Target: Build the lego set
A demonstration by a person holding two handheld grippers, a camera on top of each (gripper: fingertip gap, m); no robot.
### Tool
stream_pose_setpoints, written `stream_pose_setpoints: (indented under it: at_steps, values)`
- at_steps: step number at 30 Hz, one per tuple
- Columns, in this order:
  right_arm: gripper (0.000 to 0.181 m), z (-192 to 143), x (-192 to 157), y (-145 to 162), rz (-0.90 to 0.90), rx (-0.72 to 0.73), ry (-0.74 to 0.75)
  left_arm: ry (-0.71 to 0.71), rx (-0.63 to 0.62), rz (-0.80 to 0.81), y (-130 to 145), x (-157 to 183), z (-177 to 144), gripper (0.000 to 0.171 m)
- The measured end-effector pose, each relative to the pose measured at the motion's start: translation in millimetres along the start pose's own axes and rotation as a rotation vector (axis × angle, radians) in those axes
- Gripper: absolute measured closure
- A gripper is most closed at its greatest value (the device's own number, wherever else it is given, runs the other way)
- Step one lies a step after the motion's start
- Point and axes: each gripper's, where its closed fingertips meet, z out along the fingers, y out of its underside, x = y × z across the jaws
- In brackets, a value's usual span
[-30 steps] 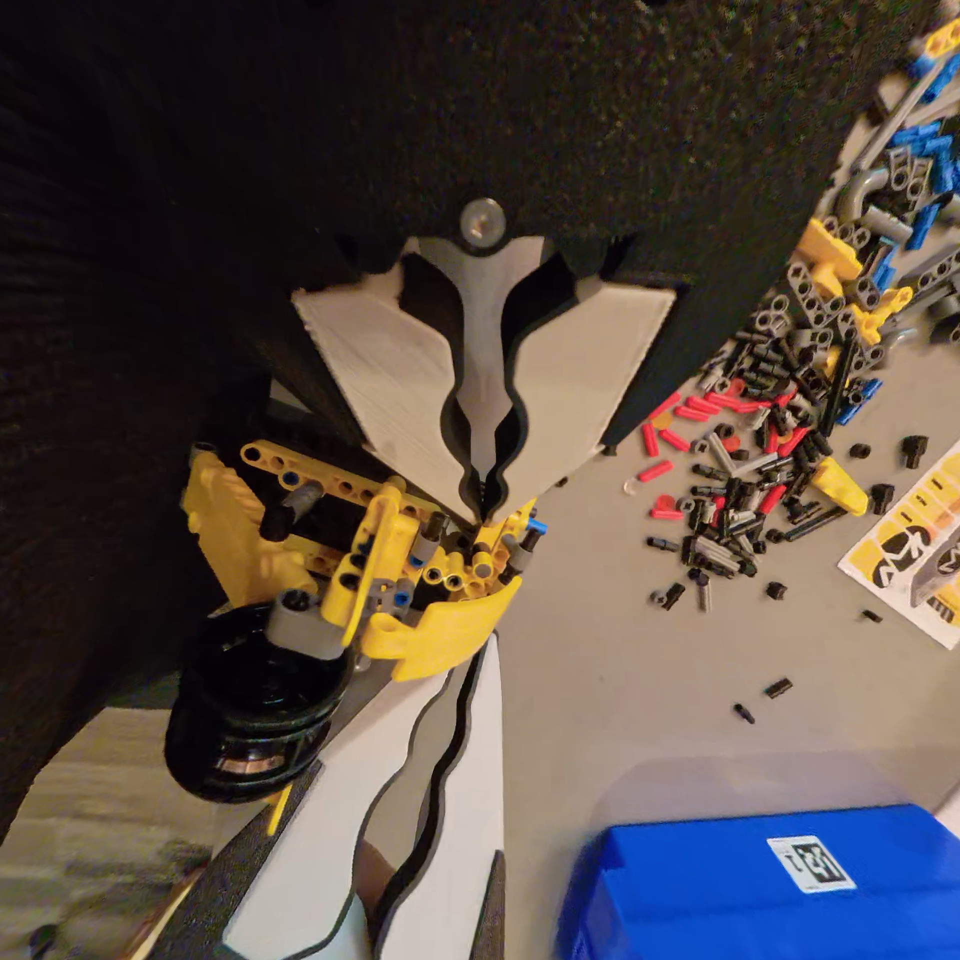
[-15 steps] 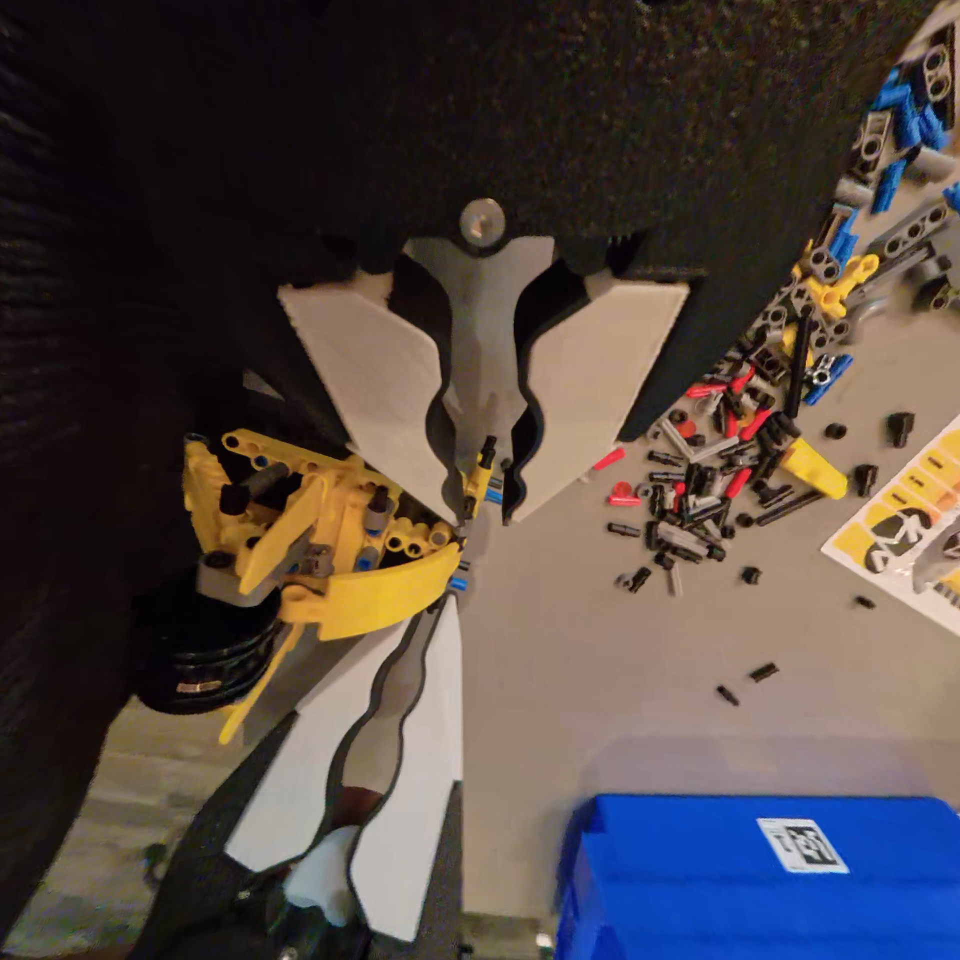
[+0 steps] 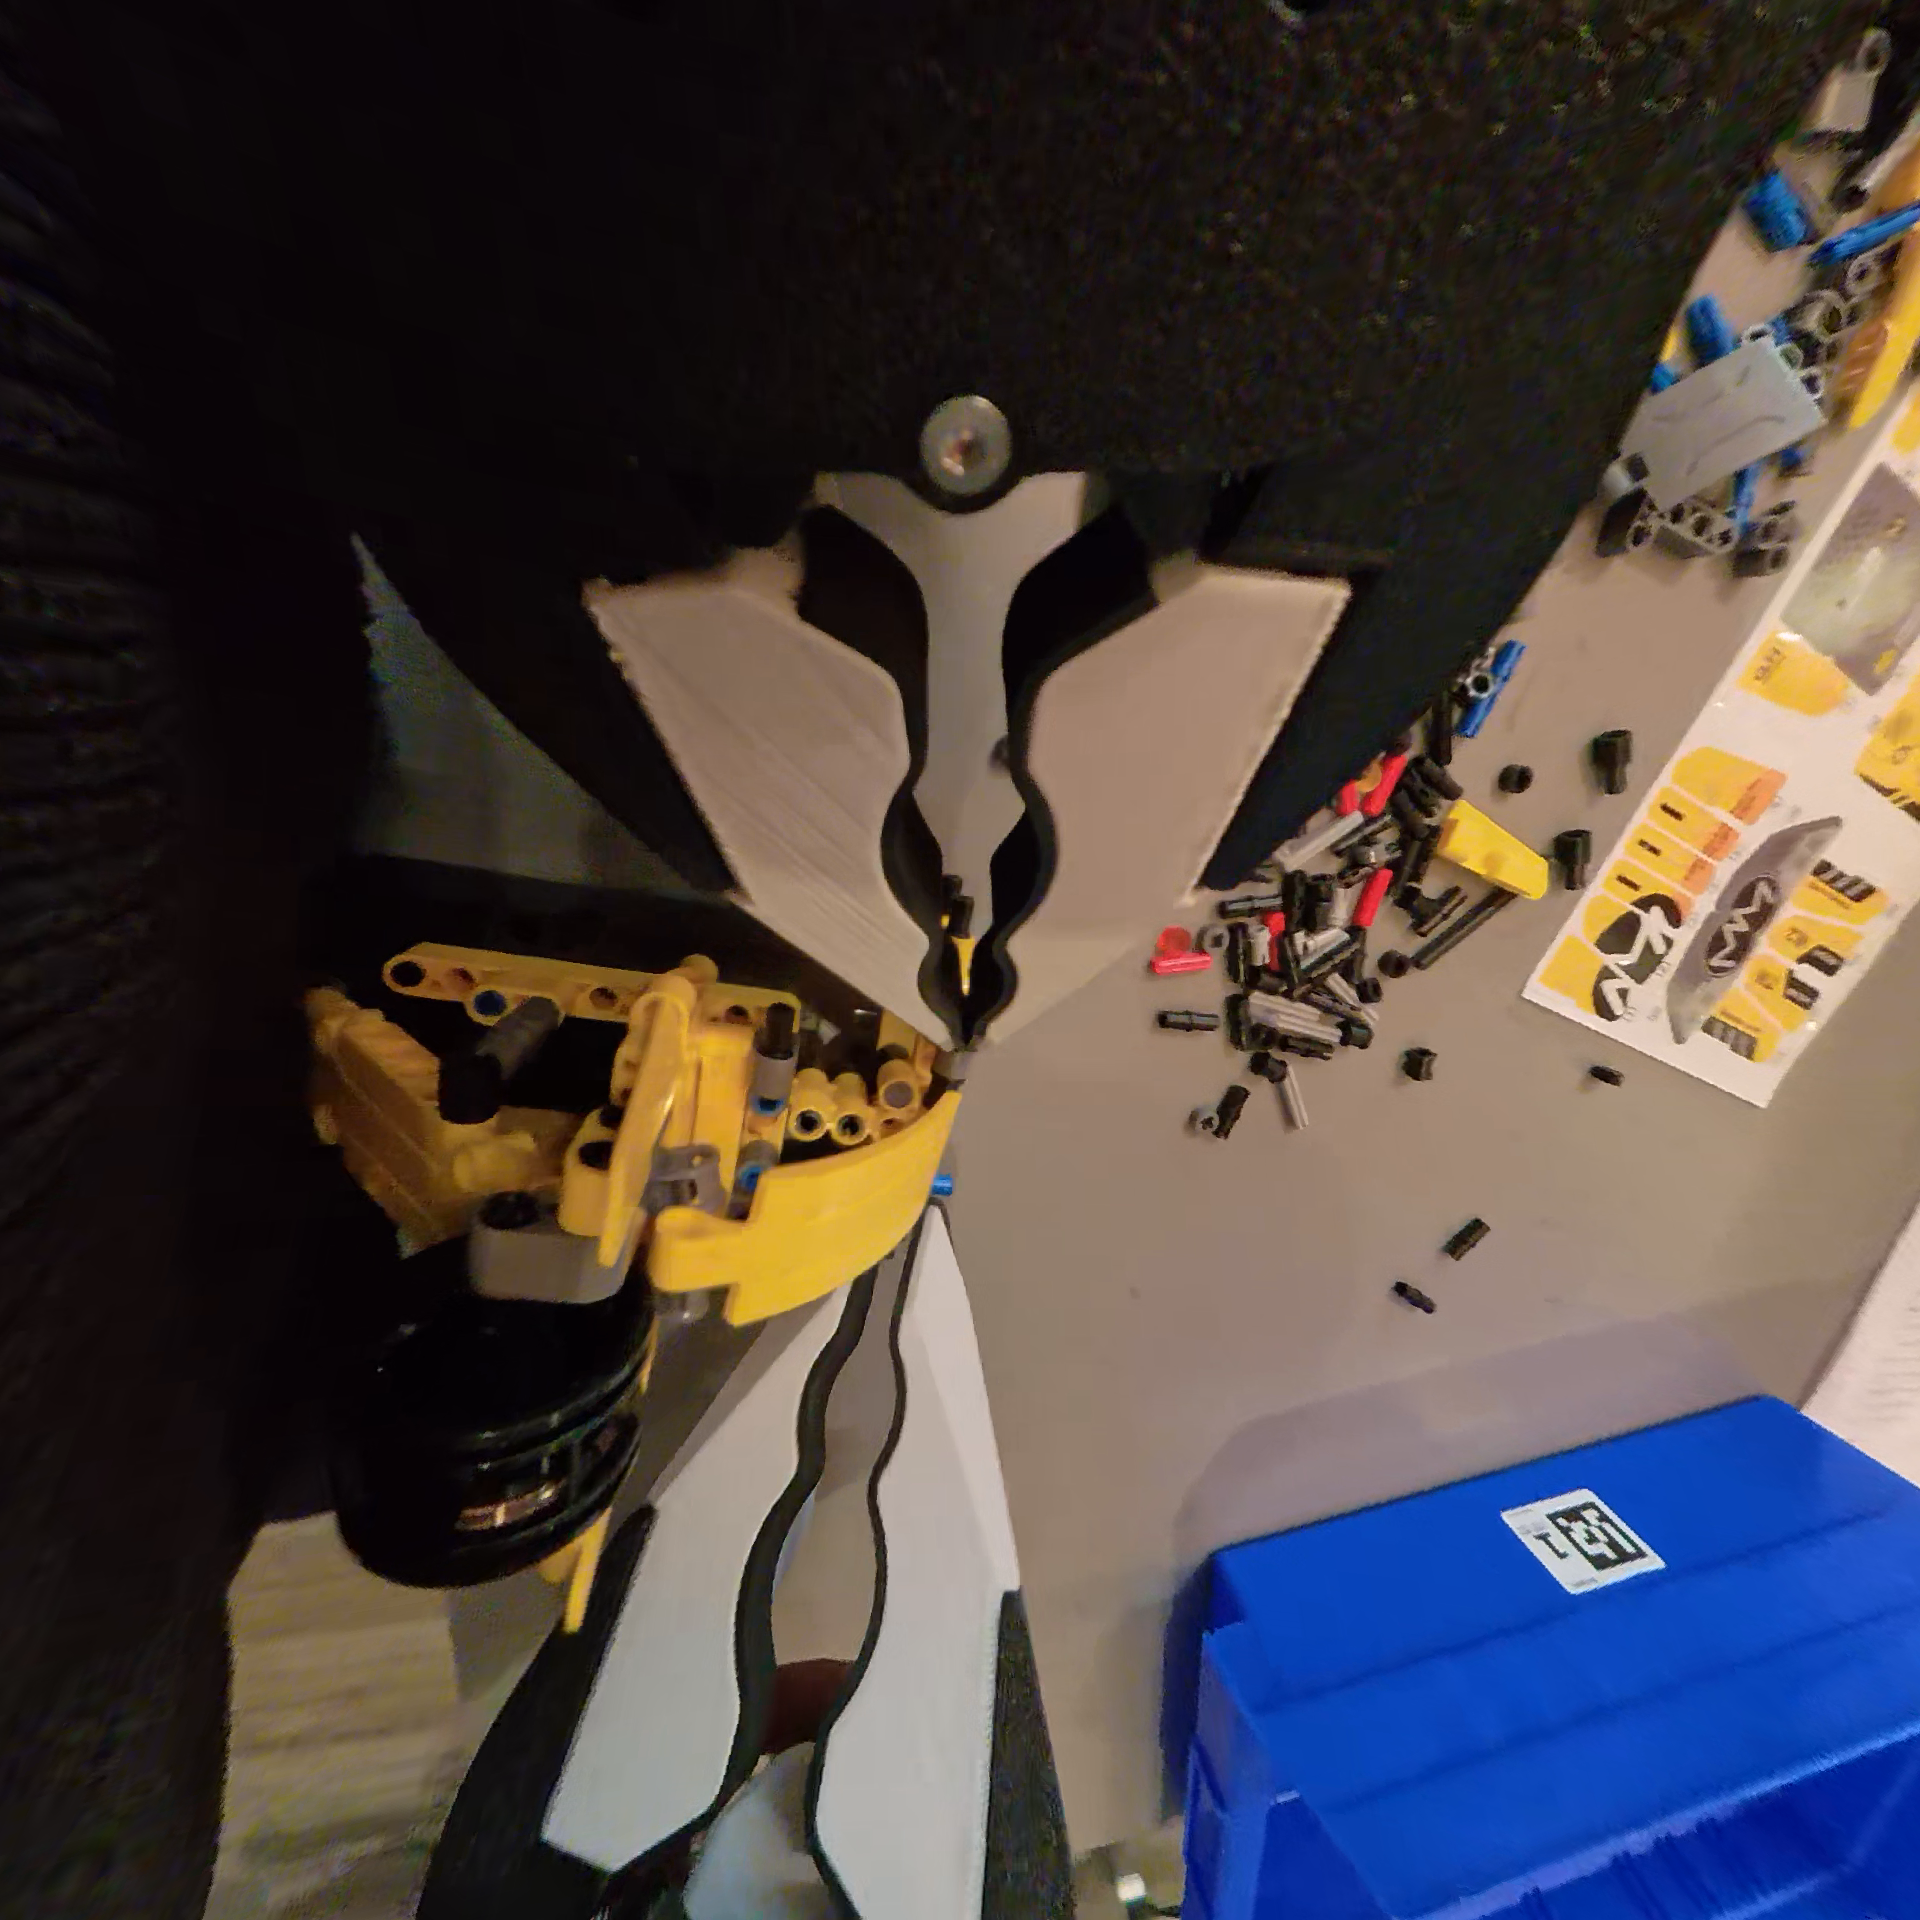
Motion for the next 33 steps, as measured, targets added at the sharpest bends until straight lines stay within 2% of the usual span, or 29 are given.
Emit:
stream_pose_setpoints:
  at_steps: [6, 12, 22, 33]
  values:
    - [0.175, -0.3, -0.4, -0.1, 0.009, 0.007, -0.008, 0.015, 0.013, -0.018, -0.3, 0.1, -0.5, 0.171]
    - [0.175, -0.1, -0.2, 0.4, 0.009, 0.006, -0.026, 0.058, 0.046, -0.117, -3.9, -4.8, -4.8, 0.157]
    - [0.175, 0.3, 0.8, 0.6, 0.003, 0.001, -0.051, 0.075, -0.009, -0.026, 3.5, 2.2, 2.1, 0.166]
    - [0.175, 0.4, 2.4, 1.6, 0.011, 0.019, -0.055, -0.044, 0.027, 0.222, 3.3, -0.8, 2.4, 0.168]
